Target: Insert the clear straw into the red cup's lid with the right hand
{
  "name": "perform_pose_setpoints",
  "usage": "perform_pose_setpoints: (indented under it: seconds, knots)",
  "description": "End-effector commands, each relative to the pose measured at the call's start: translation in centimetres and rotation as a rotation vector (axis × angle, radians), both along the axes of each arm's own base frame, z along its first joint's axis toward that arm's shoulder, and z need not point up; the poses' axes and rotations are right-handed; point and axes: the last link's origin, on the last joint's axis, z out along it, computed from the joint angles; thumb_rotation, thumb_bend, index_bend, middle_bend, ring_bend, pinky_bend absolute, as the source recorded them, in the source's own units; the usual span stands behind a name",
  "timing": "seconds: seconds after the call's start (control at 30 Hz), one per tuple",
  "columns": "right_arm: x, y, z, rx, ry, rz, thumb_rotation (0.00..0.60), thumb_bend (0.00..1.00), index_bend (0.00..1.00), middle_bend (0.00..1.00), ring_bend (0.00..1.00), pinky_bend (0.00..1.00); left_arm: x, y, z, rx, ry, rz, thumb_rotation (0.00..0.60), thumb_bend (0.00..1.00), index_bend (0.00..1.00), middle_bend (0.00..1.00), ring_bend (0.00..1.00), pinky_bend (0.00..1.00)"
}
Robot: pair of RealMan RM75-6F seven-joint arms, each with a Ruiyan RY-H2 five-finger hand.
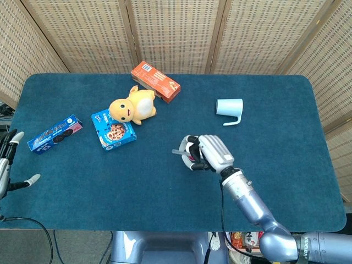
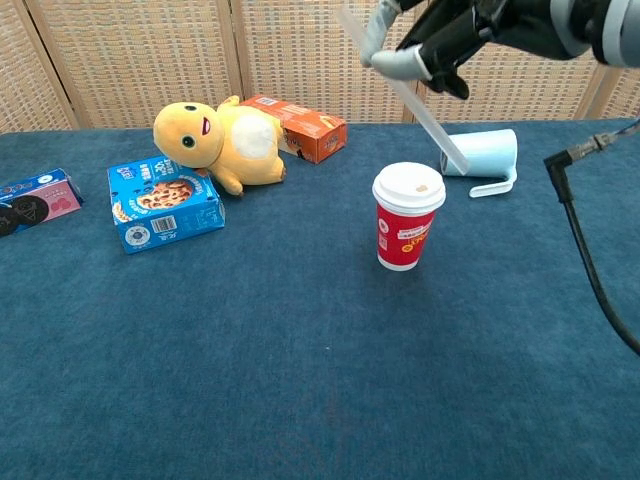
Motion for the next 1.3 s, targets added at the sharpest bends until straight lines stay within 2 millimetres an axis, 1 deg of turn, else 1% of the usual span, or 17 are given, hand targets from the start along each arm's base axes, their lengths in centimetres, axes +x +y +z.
perform_pose_setpoints:
  seconds: [0.03, 0.13, 0.23, 0.53, 0.87, 1.3]
  knots:
    - [0.7, -1.7, 1.2, 0.023, -0.095, -0.058, 0.6, 0.54, 0.71, 0.9, 0.75, 0.76, 0.0, 0.0, 0.0, -0.001, 0.0, 0.0, 0.6, 0.0, 0.0, 0.0, 0.0, 0.0]
    - [0.4, -2.8, 1.0, 0.035, -0.164, -0.118, 0.6, 0.54, 0.71, 0.9, 0.75, 0.76, 0.0, 0.0, 0.0, -0.003, 0.001, 0.0, 0.6, 0.0, 0.0, 0.0, 0.0, 0.0]
    - [0.2, -3.3, 0.5, 0.051, -0.222, -0.156, 0.6, 0.54, 0.71, 0.9, 0.75, 0.76, 0.0, 0.0, 0.0, -0.001, 0.001, 0.0, 0.6, 0.0, 0.0, 0.0, 0.0, 0.0]
    - [0.2, -4.1, -0.9, 0.078, -0.343, -0.207, 0.6, 0.55, 0.71, 0.9, 0.75, 0.76, 0.0, 0.1, 0.0, -0.002, 0.0, 0.003, 0.6, 0.0, 0.0, 0.0, 0.0, 0.0]
    - [0.4, -4.2, -1.7, 0.073, -0.363, -0.21, 0.6, 0.56, 0.71, 0.9, 0.75, 0.76, -0.1, 0.2, 0.0, -0.002, 0.0, 0.005, 0.6, 0.0, 0.0, 0.0, 0.0, 0.0]
    - [-0.6, -4.4, -2.1, 0.069, -0.339, -0.217, 0.6, 0.56, 0.71, 0.9, 0.75, 0.76, 0.0, 0.2, 0.0, -0.003, -0.003, 0.004, 0.6, 0.0, 0.0, 0.0, 0.0, 0.0]
